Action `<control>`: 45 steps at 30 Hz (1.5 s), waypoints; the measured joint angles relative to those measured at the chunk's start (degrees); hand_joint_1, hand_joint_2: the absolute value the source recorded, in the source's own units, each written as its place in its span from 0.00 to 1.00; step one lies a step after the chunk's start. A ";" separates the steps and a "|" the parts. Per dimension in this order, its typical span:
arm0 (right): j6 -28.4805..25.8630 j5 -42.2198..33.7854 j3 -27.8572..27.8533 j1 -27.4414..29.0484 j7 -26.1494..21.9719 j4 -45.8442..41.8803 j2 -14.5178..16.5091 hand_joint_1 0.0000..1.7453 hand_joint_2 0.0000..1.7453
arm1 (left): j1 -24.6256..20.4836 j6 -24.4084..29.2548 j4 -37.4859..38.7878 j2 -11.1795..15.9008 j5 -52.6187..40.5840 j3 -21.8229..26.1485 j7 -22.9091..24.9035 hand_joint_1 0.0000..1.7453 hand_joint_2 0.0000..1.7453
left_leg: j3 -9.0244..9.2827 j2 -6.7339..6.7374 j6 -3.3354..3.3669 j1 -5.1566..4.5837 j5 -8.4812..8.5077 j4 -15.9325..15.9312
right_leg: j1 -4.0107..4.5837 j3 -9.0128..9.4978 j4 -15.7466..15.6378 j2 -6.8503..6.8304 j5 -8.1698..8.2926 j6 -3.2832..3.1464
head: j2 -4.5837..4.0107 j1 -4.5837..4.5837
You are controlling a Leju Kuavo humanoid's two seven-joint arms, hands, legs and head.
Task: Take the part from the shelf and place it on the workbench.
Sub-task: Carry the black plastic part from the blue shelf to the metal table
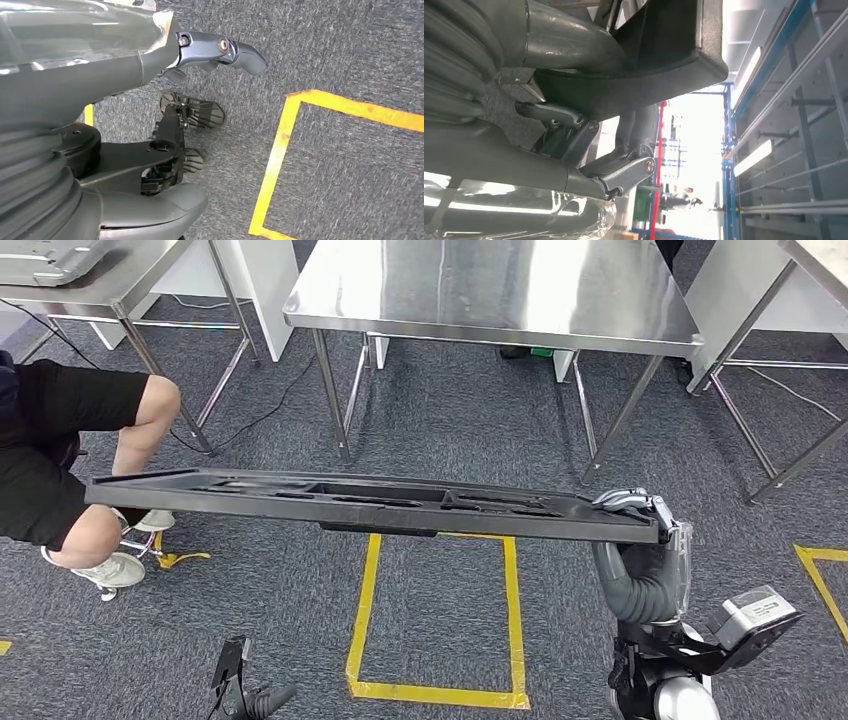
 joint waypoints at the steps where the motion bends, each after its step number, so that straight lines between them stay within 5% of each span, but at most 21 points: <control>1: 0.00 0.01 0.00 -0.03 0.00 0.00 -0.02 1.00 1.00 | 0.02 0.03 -0.05 -0.02 -0.03 -0.02 -0.01 0.00 1.00 | 0.05 -0.32 -0.14 0.02 -0.05 0.08 | -0.22 1.98 -4.55 0.05 1.87 0.44 | 0.00 0.05; 3: 0.00 0.02 0.00 -0.04 0.01 -0.01 -0.02 1.00 1.00 | 0.03 0.29 -0.30 -0.04 -0.18 -0.07 -0.01 0.00 1.00 | -0.05 -0.80 -0.62 -0.18 -0.24 0.37 | -0.40 5.08 -11.20 0.15 4.50 0.38 | 0.00 0.11; 4: 0.00 0.01 -0.01 -0.02 0.01 -0.02 0.02 1.00 1.00 | 0.07 0.52 -0.42 -0.03 -0.28 -0.08 0.00 0.00 1.00 | -0.17 -0.90 -0.59 -0.29 -0.27 0.50 | -0.41 5.51 -12.17 0.19 4.87 0.02 | 0.00 0.08; 8: -0.03 0.02 -0.11 0.17 0.00 -0.02 0.14 1.00 1.00 | 0.29 1.10 -0.66 -0.06 -0.48 -0.13 0.08 0.00 1.00 | -0.15 -0.84 0.08 -0.34 -0.13 0.38 | -0.19 5.51 -12.16 0.29 5.16 -0.66 | 0.00 -0.08; 18: -0.23 0.38 -0.15 0.36 -0.03 -0.02 0.17 1.00 1.00 | 0.35 1.12 -0.95 -0.26 -0.85 -1.04 0.11 0.00 1.00 | -0.07 -0.71 -1.80 0.02 0.06 -0.13 | 0.25 5.30 -12.06 0.32 5.16 -1.24 | 0.00 -0.05; 32: -0.93 1.54 -0.35 0.56 -0.20 -0.14 0.34 1.00 1.00 | 0.35 1.24 -1.14 -0.23 -1.18 -1.44 0.43 0.00 1.00 | -0.16 -0.65 -1.78 -0.48 0.03 -0.04 | -0.15 5.30 -12.09 0.31 5.16 -1.22 | 0.00 -0.04; 34: -0.96 1.61 -0.39 0.60 -0.20 -0.16 0.39 1.00 1.00 | 0.34 1.29 -1.25 -0.15 -1.19 -1.44 0.52 0.00 1.00 | -0.25 -0.66 -1.46 -0.58 -0.10 0.10 | -0.49 5.39 -12.36 0.31 5.28 -1.02 | 0.00 -0.07; 37: -0.95 1.72 -0.42 0.55 -0.20 -0.40 0.49 1.00 1.00 | 0.38 1.31 -1.52 -0.10 -1.15 -1.47 0.55 0.00 1.00 | 0.86 -0.60 -0.14 -0.20 0.57 -1.75 | -0.34 5.37 -12.29 0.28 5.12 -0.68 | 0.00 -0.10; 40: -0.73 1.69 -0.44 0.42 -0.21 -0.52 0.50 1.00 1.00 | 0.30 1.46 -1.67 -0.22 -1.08 -1.46 0.52 0.00 1.00 | 1.87 -0.34 0.37 0.46 1.35 -3.47 | -0.21 1.29 -4.21 0.33 1.45 -1.20 | 0.00 0.12; 42: -0.42 1.62 -0.44 0.45 -0.19 -0.50 0.50 1.00 1.00 | 0.37 1.71 -1.67 -0.26 -1.04 -1.45 0.52 0.00 1.00 | 1.83 -0.28 0.01 0.73 1.20 -3.42 | -0.79 -2.01 2.19 0.34 -0.64 -0.71 | 0.00 0.22; 43: -0.27 1.62 -0.44 0.47 -0.18 -0.49 0.50 1.00 1.00 | 0.43 1.81 -1.67 -0.28 -1.02 -1.45 0.50 0.00 1.00 | 1.83 -0.32 -0.34 0.97 1.06 -3.30 | -1.18 -2.33 2.72 0.33 -0.49 -0.05 | 0.00 0.21; 45: -0.07 1.63 -0.44 0.39 -0.15 -0.48 0.49 1.00 1.00 | 0.47 1.98 -1.67 -0.31 -1.01 -1.44 0.46 0.00 1.00 | 1.78 -0.51 -1.45 1.75 0.51 -2.53 | -2.11 0.52 -2.81 0.30 2.15 1.87 | 0.00 0.24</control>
